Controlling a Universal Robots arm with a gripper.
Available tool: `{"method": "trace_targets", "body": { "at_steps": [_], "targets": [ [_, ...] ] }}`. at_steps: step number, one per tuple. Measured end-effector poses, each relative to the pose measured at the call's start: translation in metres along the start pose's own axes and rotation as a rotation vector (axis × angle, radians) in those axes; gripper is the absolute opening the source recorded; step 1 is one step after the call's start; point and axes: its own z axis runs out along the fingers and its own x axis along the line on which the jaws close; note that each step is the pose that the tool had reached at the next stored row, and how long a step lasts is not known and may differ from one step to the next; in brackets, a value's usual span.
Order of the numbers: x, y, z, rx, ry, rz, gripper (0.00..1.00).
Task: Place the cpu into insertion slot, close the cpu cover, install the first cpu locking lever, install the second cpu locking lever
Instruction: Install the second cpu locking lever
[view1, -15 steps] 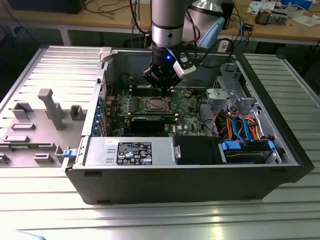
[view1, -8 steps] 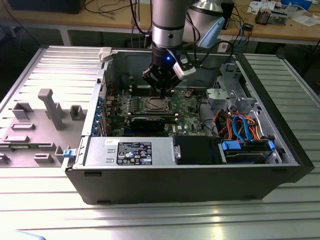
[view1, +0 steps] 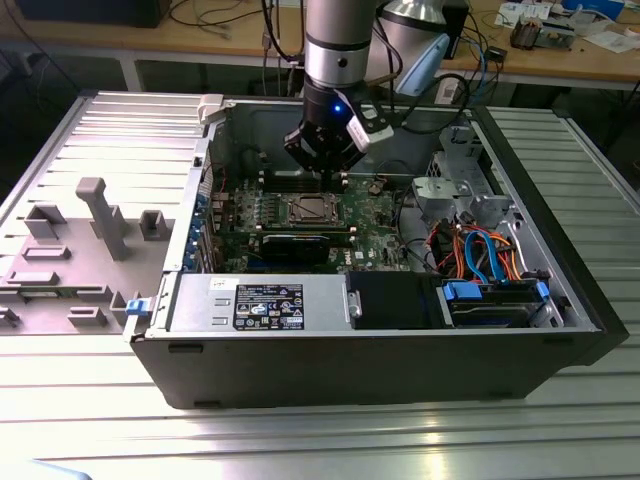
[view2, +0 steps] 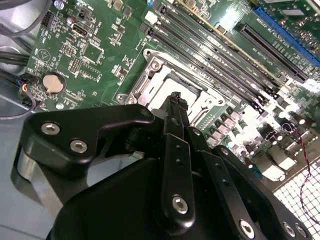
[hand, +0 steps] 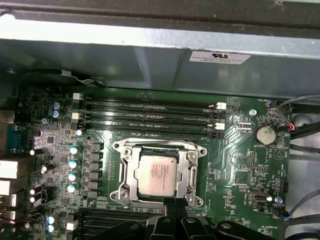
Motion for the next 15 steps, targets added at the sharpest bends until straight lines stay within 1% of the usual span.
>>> {"method": "trace_targets", "body": {
  "at_steps": [4,10,15],
  "targets": [
    [0.0002,-0.0023,0.0001,0.0001,0.0,0.0,0.11],
    [0.0009,-0.0122,0.0013,0.0002,0.0001,0.0,0.11],
    [0.0014,-0.0182,0.0018,0.0006,0.0,0.0,0.11]
  ]
}}
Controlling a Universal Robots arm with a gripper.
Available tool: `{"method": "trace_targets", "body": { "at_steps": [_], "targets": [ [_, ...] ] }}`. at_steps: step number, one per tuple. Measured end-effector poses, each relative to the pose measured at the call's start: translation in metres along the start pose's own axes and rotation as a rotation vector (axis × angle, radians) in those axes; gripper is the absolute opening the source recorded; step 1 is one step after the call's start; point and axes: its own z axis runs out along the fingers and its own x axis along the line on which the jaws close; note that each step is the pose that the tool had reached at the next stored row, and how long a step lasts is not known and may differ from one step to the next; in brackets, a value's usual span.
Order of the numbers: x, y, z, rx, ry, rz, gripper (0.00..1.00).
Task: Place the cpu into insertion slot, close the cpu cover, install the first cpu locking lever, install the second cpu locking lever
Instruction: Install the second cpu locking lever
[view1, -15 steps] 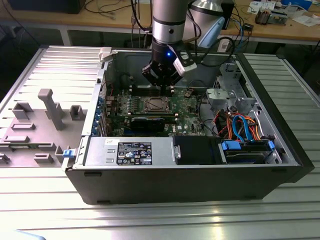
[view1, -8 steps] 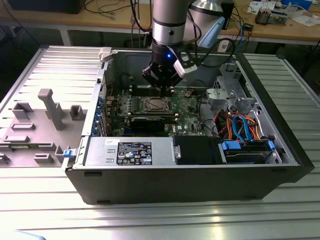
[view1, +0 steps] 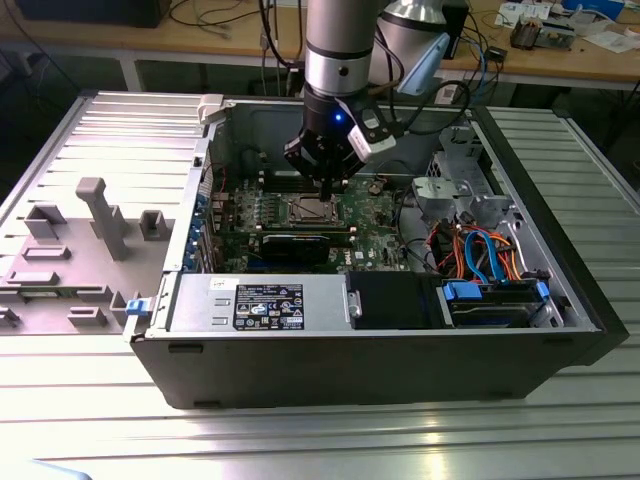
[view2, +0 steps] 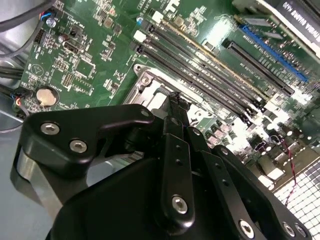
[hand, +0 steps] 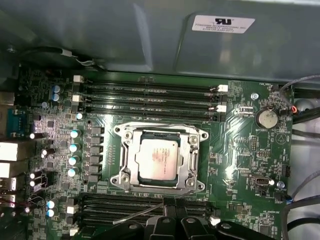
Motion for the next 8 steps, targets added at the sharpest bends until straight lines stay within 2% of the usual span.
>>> {"method": "trace_targets", "body": {
  "at_steps": [8],
  "targets": [
    [0.0001,-0.0011,0.0,0.0001,0.0001,0.0,0.11]
  ]
}}
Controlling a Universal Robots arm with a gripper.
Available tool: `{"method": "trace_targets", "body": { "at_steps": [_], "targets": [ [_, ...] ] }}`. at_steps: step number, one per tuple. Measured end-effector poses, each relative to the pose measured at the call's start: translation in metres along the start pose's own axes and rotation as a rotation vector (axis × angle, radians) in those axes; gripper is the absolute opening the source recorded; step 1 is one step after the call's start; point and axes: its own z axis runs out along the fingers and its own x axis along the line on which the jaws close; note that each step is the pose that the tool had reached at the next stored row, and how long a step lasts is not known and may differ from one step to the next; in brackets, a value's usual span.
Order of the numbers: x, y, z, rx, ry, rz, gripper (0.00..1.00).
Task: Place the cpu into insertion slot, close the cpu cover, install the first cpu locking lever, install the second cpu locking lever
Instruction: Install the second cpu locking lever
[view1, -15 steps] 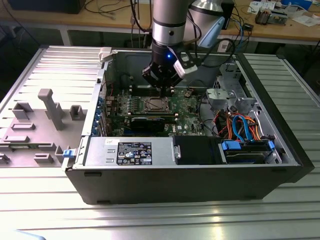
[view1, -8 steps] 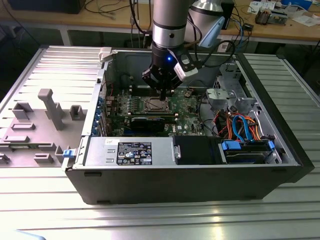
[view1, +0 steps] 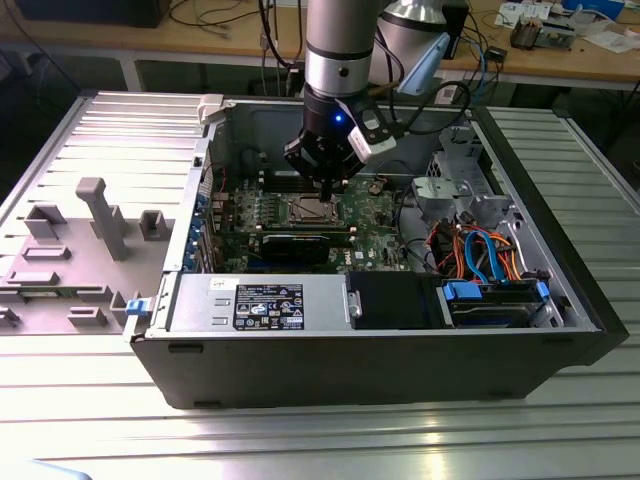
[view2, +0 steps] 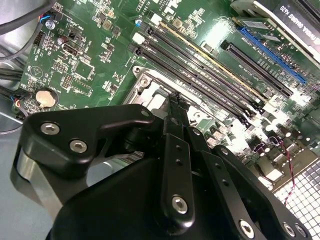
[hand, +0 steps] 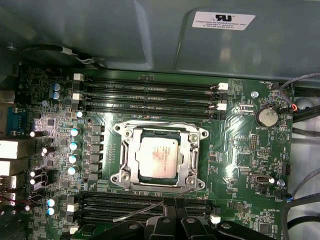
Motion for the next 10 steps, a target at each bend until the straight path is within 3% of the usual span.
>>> {"method": "trace_targets", "body": {
  "at_steps": [10],
  "targets": [
    [0.0,-0.0007,0.0,0.0,0.0,0.0,0.11]
  ]
}}
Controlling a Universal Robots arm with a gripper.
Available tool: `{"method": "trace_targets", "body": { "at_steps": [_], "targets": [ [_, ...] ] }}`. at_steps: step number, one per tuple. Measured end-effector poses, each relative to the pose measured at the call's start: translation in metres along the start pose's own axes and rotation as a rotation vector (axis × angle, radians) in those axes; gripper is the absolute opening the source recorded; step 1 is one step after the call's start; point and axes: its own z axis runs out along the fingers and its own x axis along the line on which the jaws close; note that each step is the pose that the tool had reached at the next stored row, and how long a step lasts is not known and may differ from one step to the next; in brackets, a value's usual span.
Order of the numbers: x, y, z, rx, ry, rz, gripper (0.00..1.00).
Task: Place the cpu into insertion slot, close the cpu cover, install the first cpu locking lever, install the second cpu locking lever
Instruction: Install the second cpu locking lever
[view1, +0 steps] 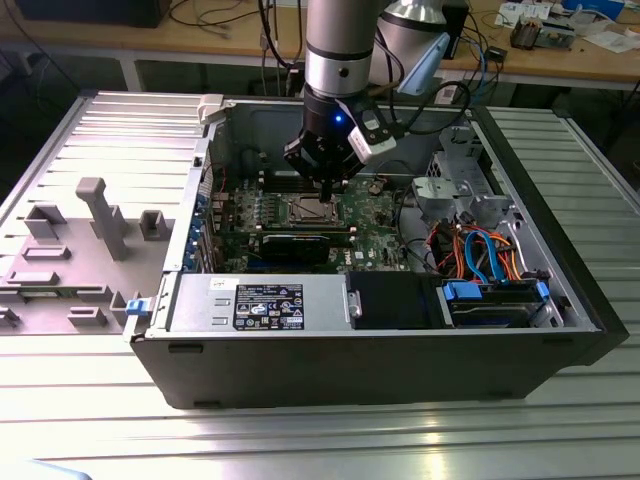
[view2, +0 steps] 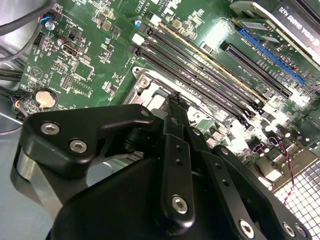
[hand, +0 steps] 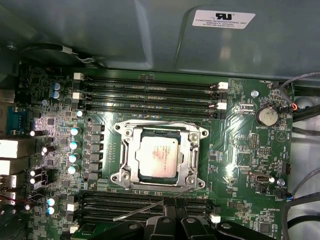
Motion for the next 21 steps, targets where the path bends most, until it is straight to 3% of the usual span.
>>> {"method": "trace_targets", "body": {
  "at_steps": [5,7,12,14,16,18,19,21],
  "targets": [
    [0.0003,-0.0002,-0.0012,0.0034,0.0001,0.0,0.11],
    [0.0041,-0.0007,-0.0006,-0.0018,-0.0003,0.0,0.11],
    [0.0142,-0.002,0.0033,-0.0063,-0.0004,0.0,0.11],
    [0.015,-0.0046,0.0044,-0.0105,-0.0008,0.0,0.11],
    [0.0155,-0.0071,0.0052,-0.0183,-0.0012,0.0,0.11],
    [0.0157,-0.0087,0.0055,-0.035,-0.0024,0.001,0.11],
    [0.0158,-0.0103,0.0058,-0.0497,-0.0035,0.001,0.11],
    [0.0168,-0.0139,0.0092,-0.0517,-0.0036,0.001,0.11]
  ]
}}
